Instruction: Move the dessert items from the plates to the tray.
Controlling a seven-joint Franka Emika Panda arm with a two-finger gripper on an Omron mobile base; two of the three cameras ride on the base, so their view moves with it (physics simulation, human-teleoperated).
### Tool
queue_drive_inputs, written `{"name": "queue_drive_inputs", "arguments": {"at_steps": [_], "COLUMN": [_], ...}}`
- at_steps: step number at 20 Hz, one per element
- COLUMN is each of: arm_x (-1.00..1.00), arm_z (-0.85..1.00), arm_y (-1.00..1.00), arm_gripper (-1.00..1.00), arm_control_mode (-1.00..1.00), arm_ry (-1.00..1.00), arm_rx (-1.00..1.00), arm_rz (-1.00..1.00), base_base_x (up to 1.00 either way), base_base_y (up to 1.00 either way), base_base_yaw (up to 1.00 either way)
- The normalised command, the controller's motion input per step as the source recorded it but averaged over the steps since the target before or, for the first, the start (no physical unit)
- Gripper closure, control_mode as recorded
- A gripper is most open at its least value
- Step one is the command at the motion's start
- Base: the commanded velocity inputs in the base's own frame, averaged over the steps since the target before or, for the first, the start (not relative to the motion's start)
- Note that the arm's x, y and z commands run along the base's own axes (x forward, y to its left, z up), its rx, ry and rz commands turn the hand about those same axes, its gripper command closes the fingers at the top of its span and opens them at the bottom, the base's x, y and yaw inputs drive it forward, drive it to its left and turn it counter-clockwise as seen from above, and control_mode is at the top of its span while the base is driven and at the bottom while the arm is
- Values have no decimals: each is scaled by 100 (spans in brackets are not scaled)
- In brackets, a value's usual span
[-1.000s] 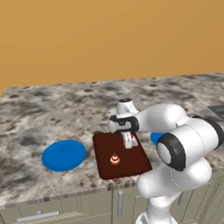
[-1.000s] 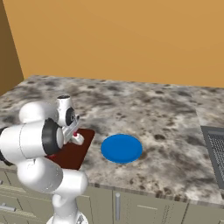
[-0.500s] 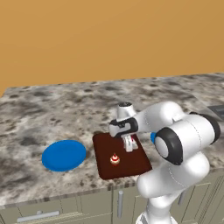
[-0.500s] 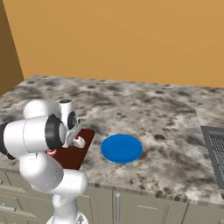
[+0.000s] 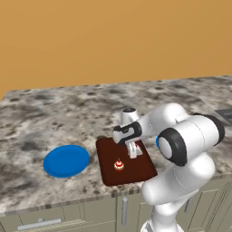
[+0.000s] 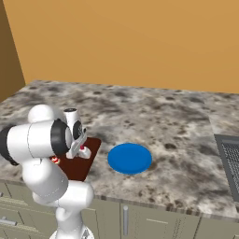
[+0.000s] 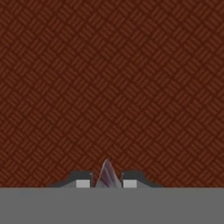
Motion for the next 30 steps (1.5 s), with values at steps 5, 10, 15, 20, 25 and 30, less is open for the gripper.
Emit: {"name": "queue_drive_inputs", "arguments": {"at_steps": [5, 10, 15, 20, 25, 30], "arm_x": [0, 0, 0, 0, -11, -43], "arm_z": [-2, 0, 1, 28, 67, 76], "arm_y": [0, 0, 0, 0, 0, -3], "arm_gripper": [-100, -100, -100, -100, -100, -100], "arm_control_mode": [-100, -100, -100, -100, -100, -100], "arm_ry": [1, 0, 0, 0, 0, -1], "arm_rx": [0, 0, 0, 0, 0, 0], "arm_rz": [0, 0, 0, 0, 0, -8], "base_base_x": [0, 0, 0, 0, 0, 0], "base_base_y": [0, 0, 0, 0, 0, 0], "base_base_yaw": [0, 0, 0, 0, 0, 0]}}
